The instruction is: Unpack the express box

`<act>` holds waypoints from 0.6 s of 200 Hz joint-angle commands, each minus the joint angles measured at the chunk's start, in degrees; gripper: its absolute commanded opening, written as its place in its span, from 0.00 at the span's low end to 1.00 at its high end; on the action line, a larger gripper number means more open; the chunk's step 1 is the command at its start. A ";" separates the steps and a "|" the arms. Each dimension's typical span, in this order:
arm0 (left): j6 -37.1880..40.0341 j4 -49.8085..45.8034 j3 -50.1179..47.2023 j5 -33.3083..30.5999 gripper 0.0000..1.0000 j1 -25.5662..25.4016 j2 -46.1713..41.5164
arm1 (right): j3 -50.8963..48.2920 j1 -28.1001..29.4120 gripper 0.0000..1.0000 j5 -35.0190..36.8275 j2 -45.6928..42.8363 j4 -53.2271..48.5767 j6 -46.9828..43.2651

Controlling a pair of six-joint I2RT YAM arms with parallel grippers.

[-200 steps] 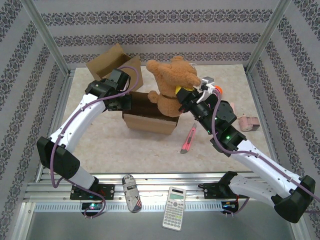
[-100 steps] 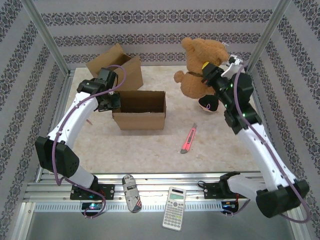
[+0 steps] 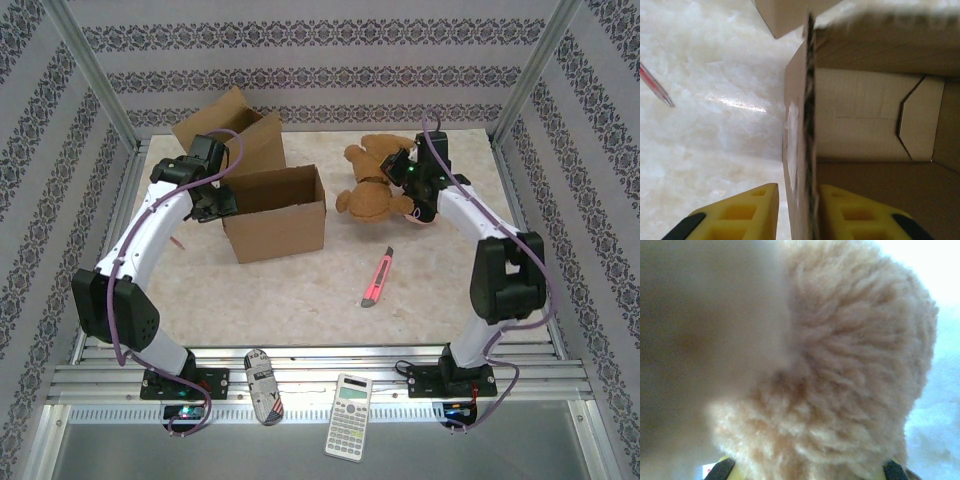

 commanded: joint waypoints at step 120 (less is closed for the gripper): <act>3.87 9.64 2.10 5.72 1.00 0.82 -9.80 | 11.34 -1.18 0.15 -4.28 19.39 3.10 3.01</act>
